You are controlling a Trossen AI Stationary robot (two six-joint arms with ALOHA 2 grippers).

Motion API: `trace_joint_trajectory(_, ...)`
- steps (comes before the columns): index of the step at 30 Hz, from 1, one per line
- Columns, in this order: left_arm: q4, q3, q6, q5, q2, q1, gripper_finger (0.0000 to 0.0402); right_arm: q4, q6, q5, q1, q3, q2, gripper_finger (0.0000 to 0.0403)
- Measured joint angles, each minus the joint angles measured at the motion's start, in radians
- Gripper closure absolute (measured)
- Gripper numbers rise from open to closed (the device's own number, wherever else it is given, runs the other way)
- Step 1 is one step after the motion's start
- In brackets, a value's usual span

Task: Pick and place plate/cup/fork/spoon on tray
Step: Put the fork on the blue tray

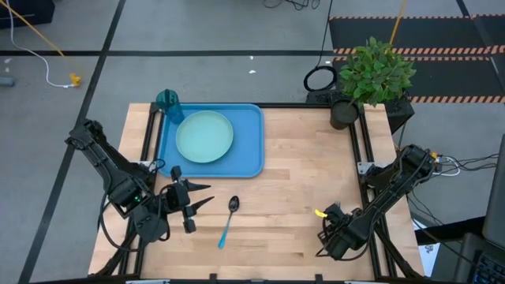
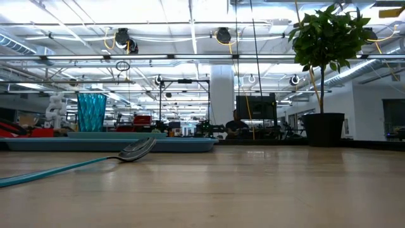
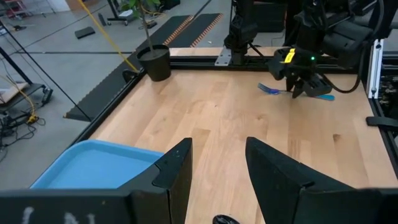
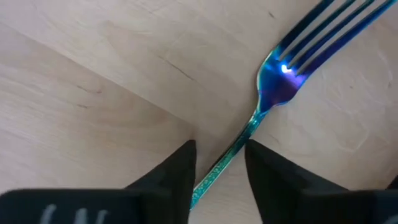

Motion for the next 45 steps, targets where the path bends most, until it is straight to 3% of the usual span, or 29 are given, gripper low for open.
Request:
trace_joint_trajectory(9,0.000,0.000,-0.003,0.000,0.000,0.000,0.0250,0.025,-0.047,0.021,-0.008,-0.004,-0.013,0.0391)
trace_joint_trajectory(16,0.000,0.000,-0.003,0.000,0.000,0.000,0.0250,0.062,-0.123,0.103,-0.054,-0.004,-0.013,0.0392)
trace_joint_trajectory(25,0.000,0.000,-0.015,0.030,0.000,0.000,0.0250,0.242,-0.390,0.353,-0.181,0.030,-0.013,0.0400)
trace_joint_trajectory(30,0.004,-0.004,-0.040,0.055,0.000,0.000,0.0250,0.466,-0.647,0.474,-0.275,0.049,-0.013,0.0401)
trace_joint_trajectory(38,0.021,-0.049,-0.106,0.070,0.001,0.000,0.0250,0.914,-1.056,0.551,-0.422,0.050,-0.013,0.0402)
trace_joint_trajectory(45,0.083,-0.094,-0.122,0.072,0.001,0.000,0.0250,1.245,-1.291,0.561,-0.546,0.050,-0.013,0.0402)
